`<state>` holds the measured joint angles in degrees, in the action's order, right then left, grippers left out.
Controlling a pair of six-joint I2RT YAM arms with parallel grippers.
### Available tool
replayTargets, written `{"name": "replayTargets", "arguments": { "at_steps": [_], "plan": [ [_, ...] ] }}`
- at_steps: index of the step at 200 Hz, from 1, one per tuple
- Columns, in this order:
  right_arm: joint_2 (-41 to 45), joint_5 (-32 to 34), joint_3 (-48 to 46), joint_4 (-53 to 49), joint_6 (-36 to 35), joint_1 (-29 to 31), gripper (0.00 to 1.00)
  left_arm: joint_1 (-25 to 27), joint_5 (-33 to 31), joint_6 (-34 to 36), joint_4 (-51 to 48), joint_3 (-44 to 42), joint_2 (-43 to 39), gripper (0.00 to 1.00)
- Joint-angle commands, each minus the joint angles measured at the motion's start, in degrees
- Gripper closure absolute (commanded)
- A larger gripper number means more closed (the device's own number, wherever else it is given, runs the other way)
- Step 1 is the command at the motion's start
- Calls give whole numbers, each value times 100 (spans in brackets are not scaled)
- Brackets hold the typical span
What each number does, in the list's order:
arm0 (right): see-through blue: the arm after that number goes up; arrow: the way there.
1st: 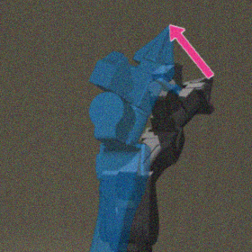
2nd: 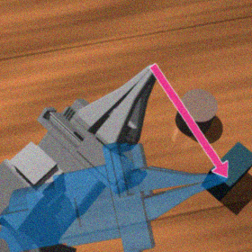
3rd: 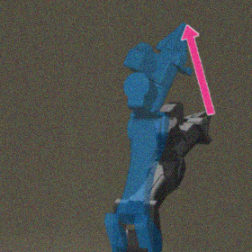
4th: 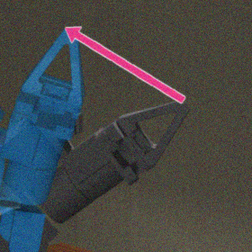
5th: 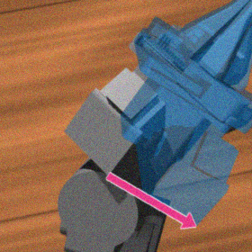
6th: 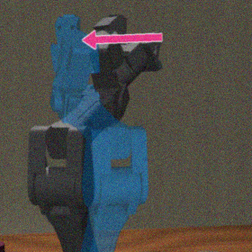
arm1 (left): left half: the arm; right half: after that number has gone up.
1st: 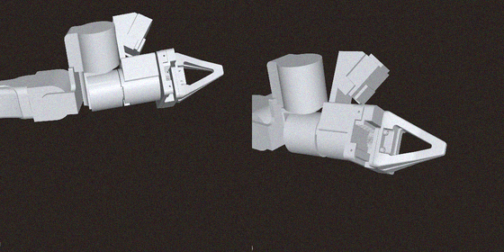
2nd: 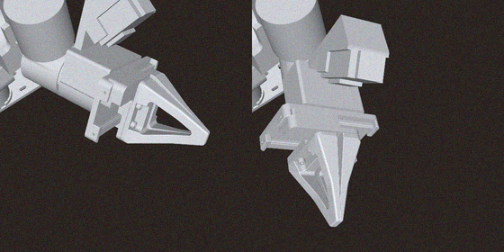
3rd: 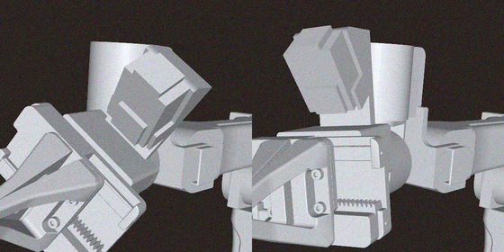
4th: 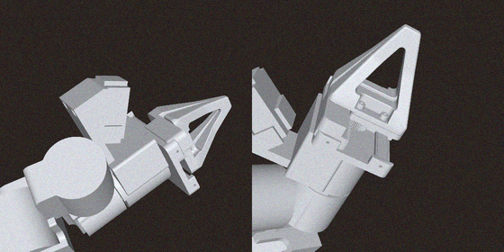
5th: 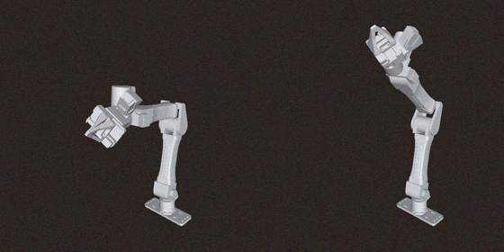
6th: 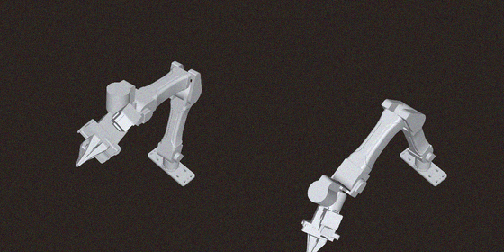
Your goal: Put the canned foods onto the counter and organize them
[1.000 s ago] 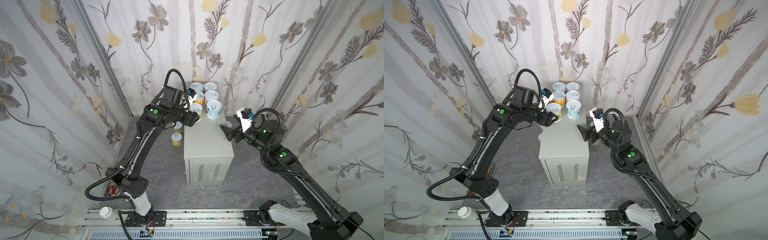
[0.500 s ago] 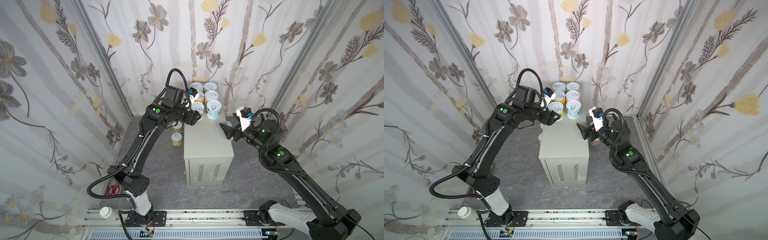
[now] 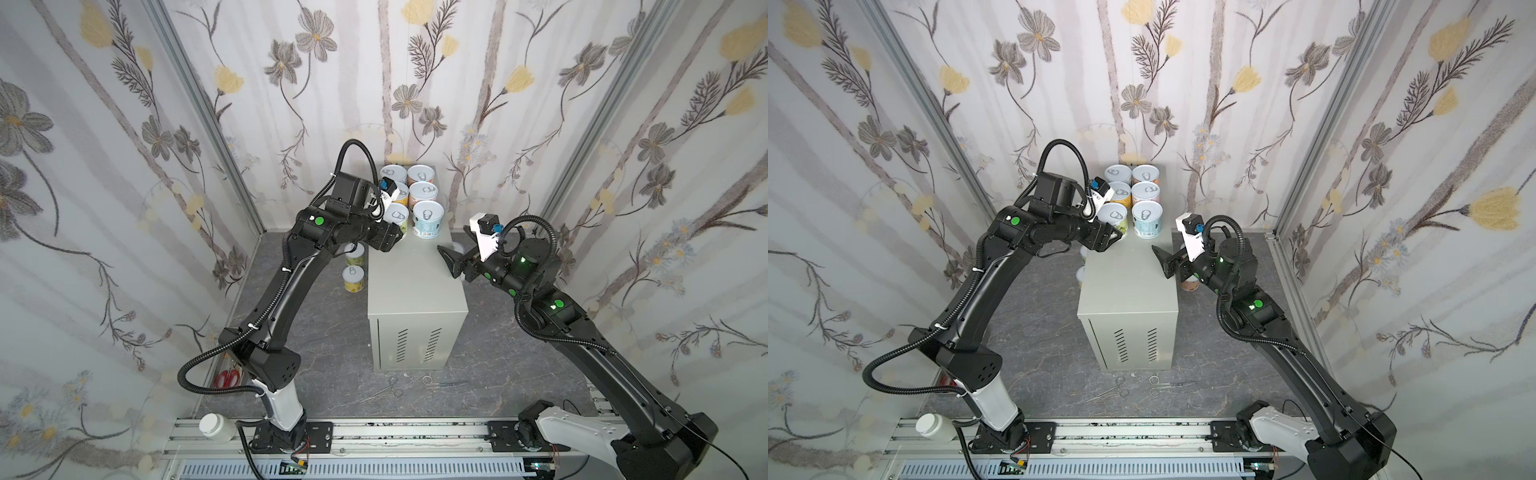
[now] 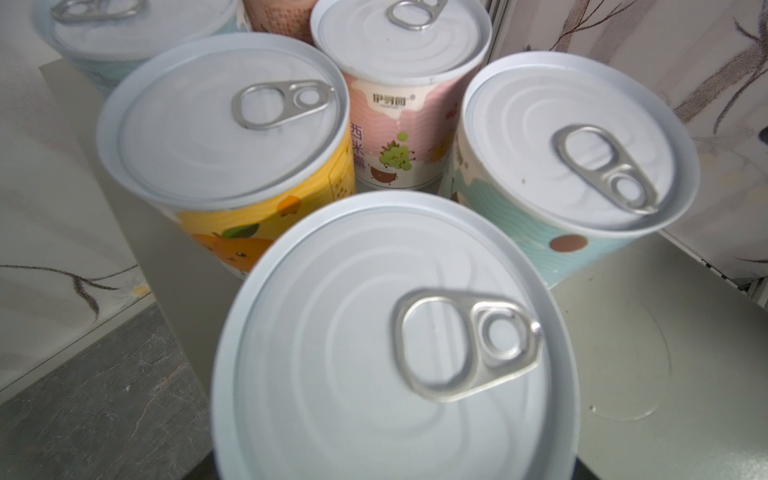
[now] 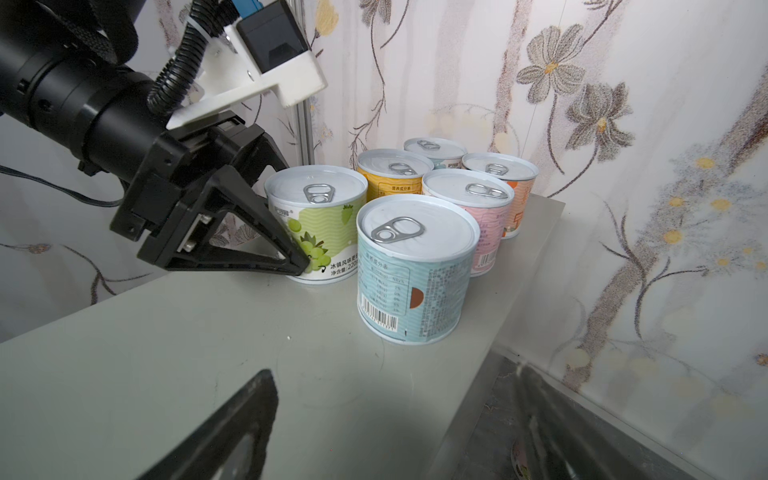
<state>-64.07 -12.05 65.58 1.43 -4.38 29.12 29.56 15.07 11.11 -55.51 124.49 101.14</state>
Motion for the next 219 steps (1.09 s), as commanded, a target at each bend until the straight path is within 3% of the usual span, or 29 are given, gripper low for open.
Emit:
{"name": "replayTargets", "arguments": {
  "at_steps": [1,18,54,93,113,136,164,187,219],
  "plan": [
    [-13,-10,7,259,-72,-3,11,-3,81,118,105,-62,-57,24],
    [-51,-25,7,279,-63,0,11,-3,118,143,210,-192,-157,23],
    [-147,-108,51,323,-63,5,11,-11,95,277,446,-508,-424,12],
    [-141,-181,236,208,-61,26,11,-45,-142,466,1326,-1504,-1141,2],
    [-238,-131,406,57,-49,26,10,-114,-146,674,2290,-2607,-1803,0],
    [-366,-139,449,123,24,40,10,-223,-105,959,4056,-4179,-2717,0],
    [-545,-191,519,318,38,45,8,-507,36,725,5890,-5458,-3344,0],
    [-791,-240,915,112,-116,60,9,-728,151,612,6297,-5694,-3379,0],
    [-968,-11,1040,138,-251,73,9,-920,878,696,6192,-5502,-3053,0]
  ]
}}
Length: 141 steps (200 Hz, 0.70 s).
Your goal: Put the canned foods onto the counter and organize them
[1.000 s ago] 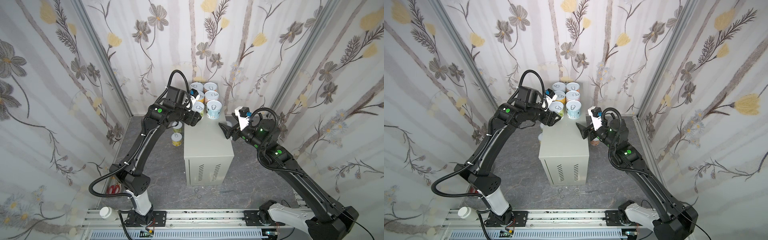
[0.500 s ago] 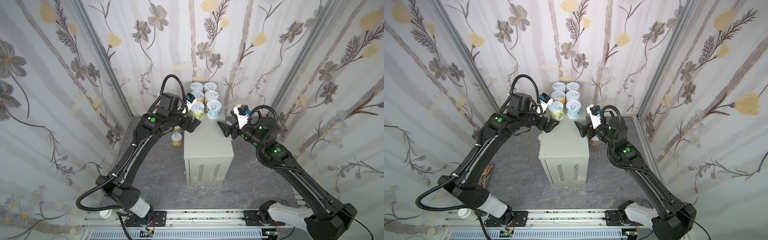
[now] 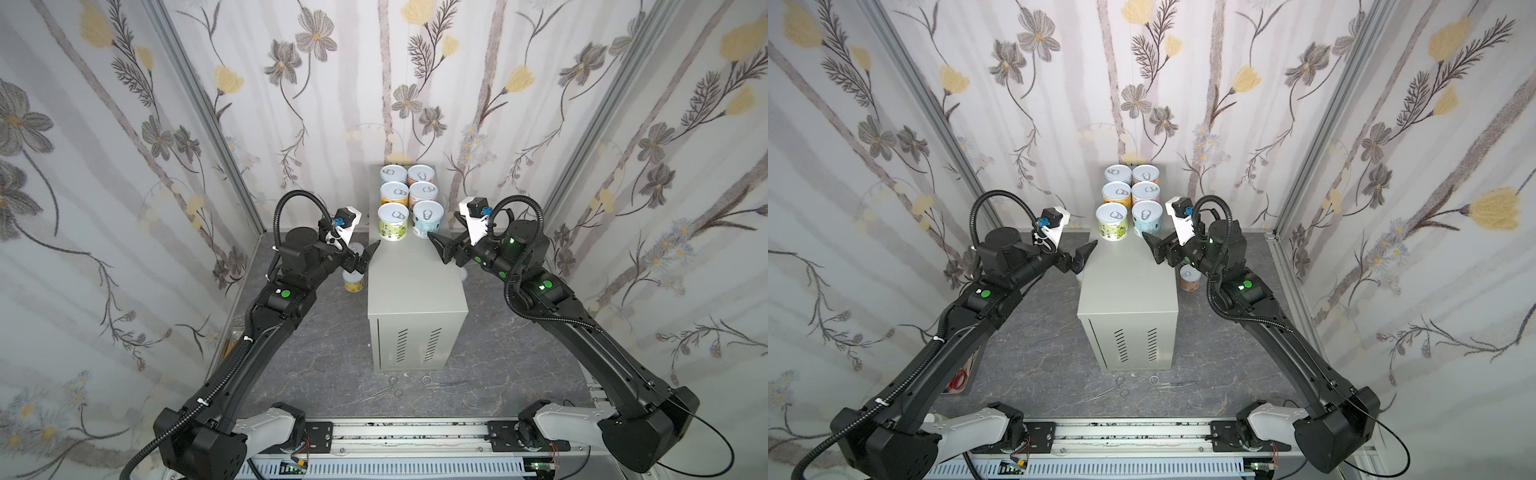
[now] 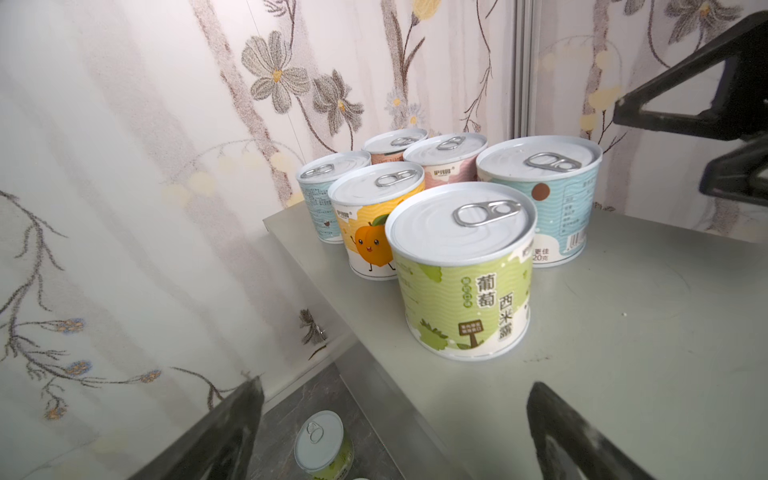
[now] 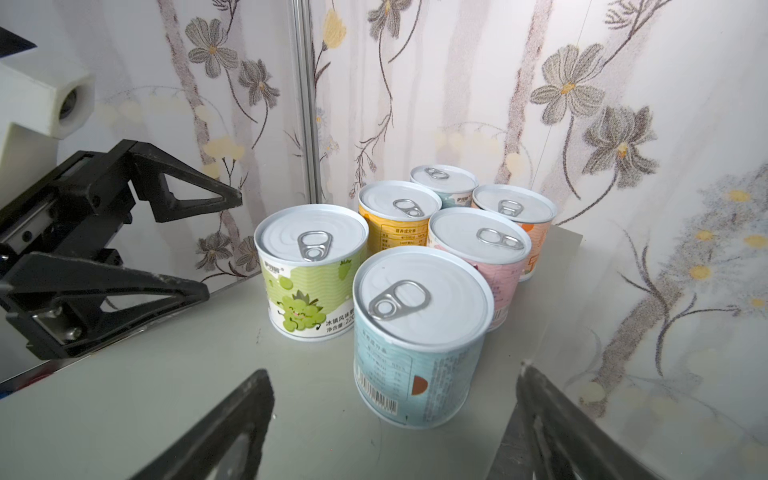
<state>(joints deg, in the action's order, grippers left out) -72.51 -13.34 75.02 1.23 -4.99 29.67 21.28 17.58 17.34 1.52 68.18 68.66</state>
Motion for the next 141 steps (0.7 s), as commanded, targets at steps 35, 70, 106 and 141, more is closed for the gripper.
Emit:
{"name": "replayTargets", "arguments": {
  "at_steps": [35,70,106,141],
  "plan": [
    [-387,86,203,254,-201,21,10,-180,1401,112,477,385,594,3],
    [-602,108,297,271,-225,14,11,-208,1841,115,246,825,963,9],
    [-702,72,290,315,-221,4,12,-210,2163,103,-196,1318,1299,16],
    [-738,25,277,355,-256,-22,15,-208,2280,19,-340,1496,1471,22]
  ]
}}
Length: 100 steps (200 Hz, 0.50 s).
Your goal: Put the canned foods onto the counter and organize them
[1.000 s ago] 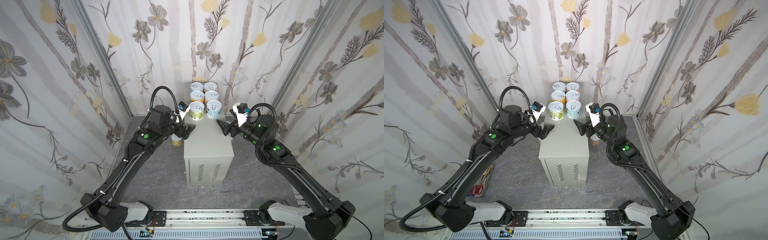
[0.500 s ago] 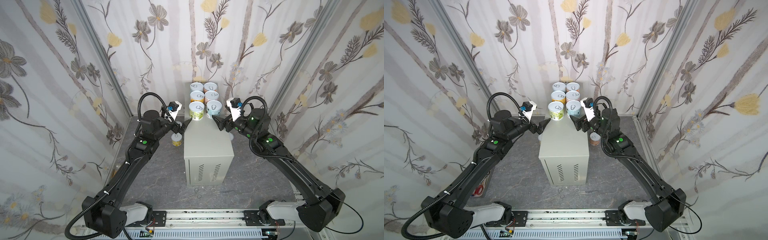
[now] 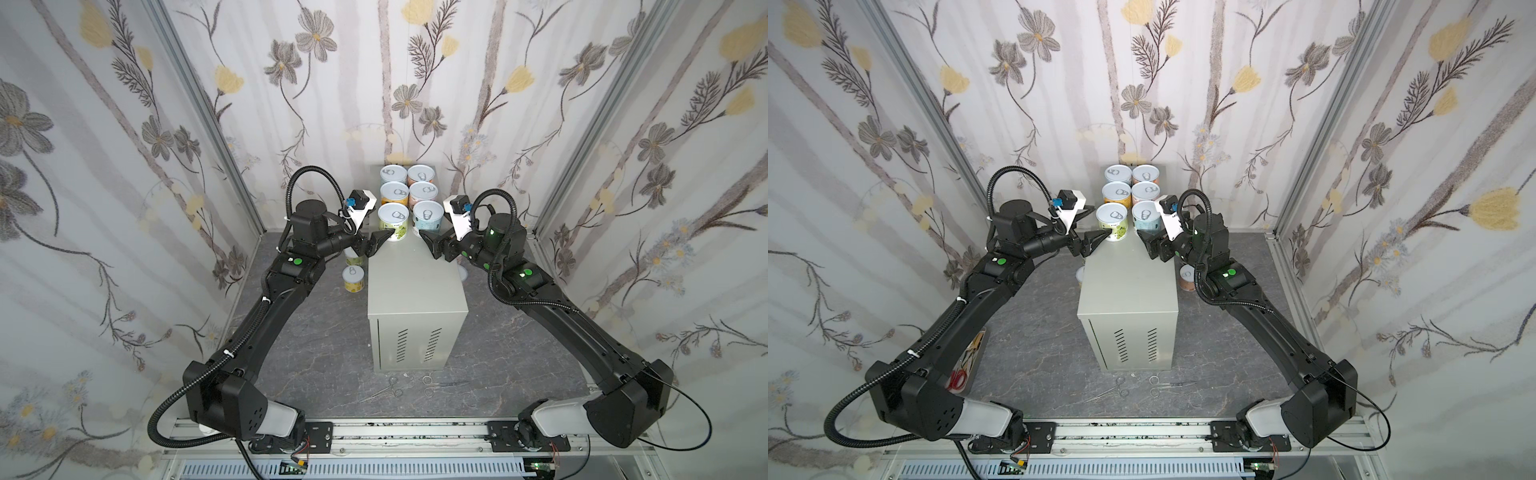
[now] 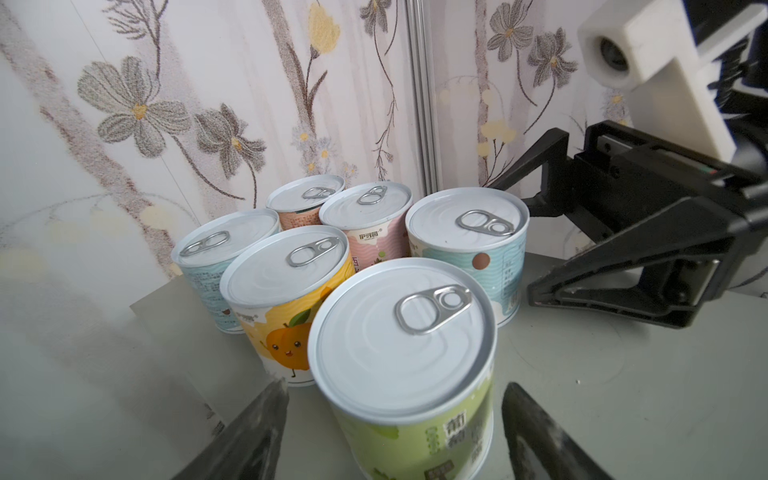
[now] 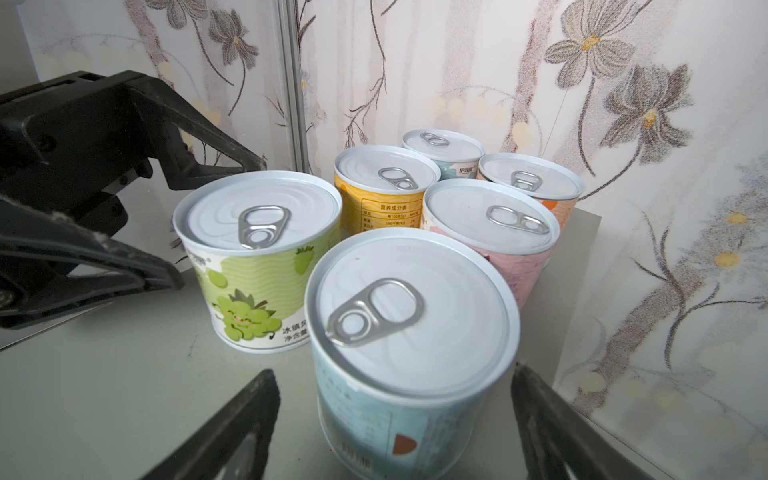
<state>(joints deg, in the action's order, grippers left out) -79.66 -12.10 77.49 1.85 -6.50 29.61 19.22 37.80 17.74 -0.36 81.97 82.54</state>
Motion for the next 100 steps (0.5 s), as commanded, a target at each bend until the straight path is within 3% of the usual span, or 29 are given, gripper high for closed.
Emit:
{"name": "replayTargets", "arguments": {
  "at_steps": [1,100],
  "plan": [
    [-28,-104,34,292,-106,-16,15,0,256,-22,-155,121,85,22],
    [-103,-177,55,274,-114,-26,20,-6,350,-120,-359,418,381,32]
  ]
}}
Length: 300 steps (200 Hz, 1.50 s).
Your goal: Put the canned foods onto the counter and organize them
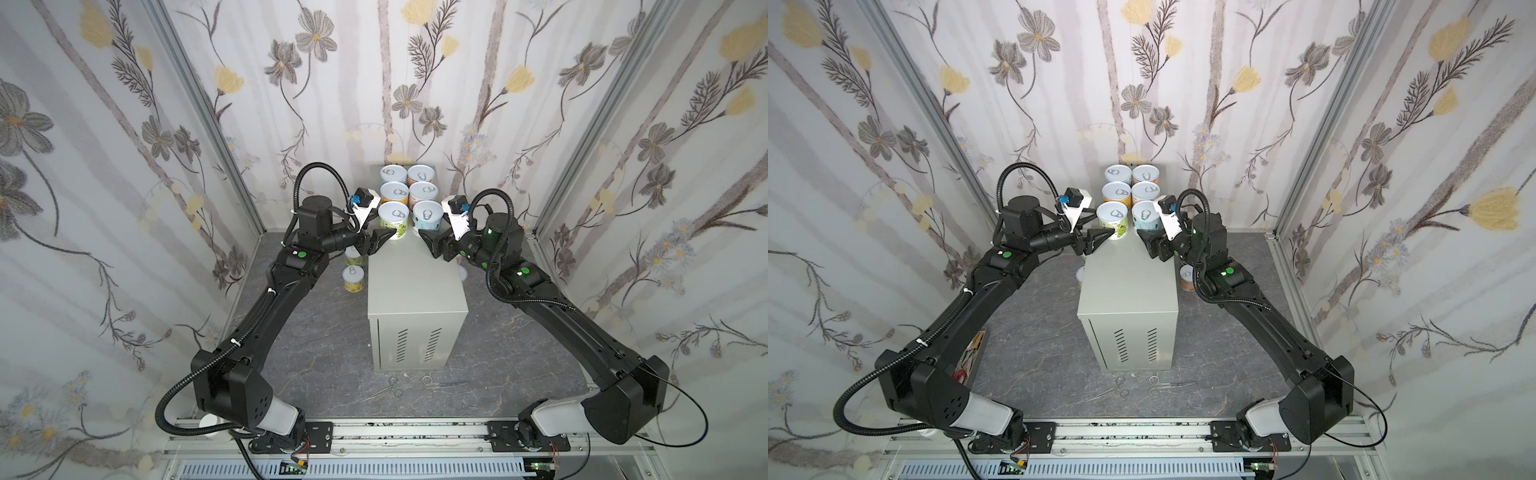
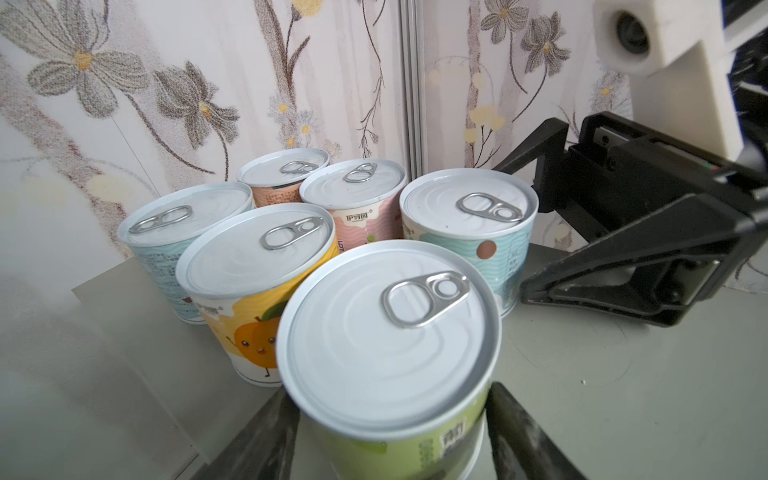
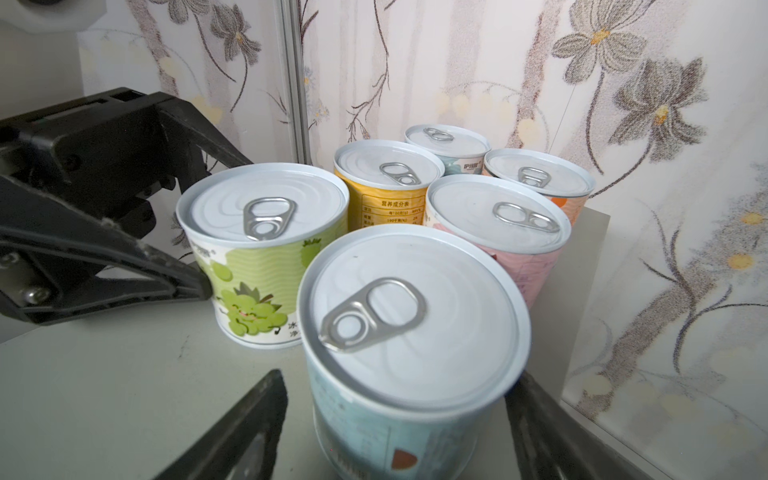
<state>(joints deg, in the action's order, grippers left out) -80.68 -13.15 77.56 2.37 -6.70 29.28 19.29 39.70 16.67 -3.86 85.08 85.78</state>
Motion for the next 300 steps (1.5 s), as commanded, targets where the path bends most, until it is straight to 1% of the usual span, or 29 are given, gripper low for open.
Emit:
{"name": "replayTargets", "arguments": {
  "at_steps": [1,115,252,300],
  "plan": [
    [7,-67,49,227,-95,1,20,-13,165,-14,-10,106,60,32],
    [-114,-83,16,325,-95,-17,25,-1,185,-67,-58,206,150,33],
    [-184,-96,-12,359,-86,-33,26,37,134,-85,-168,322,251,34],
    [-211,-84,-23,334,-86,-38,26,39,77,-128,-179,334,267,32]
  ]
}}
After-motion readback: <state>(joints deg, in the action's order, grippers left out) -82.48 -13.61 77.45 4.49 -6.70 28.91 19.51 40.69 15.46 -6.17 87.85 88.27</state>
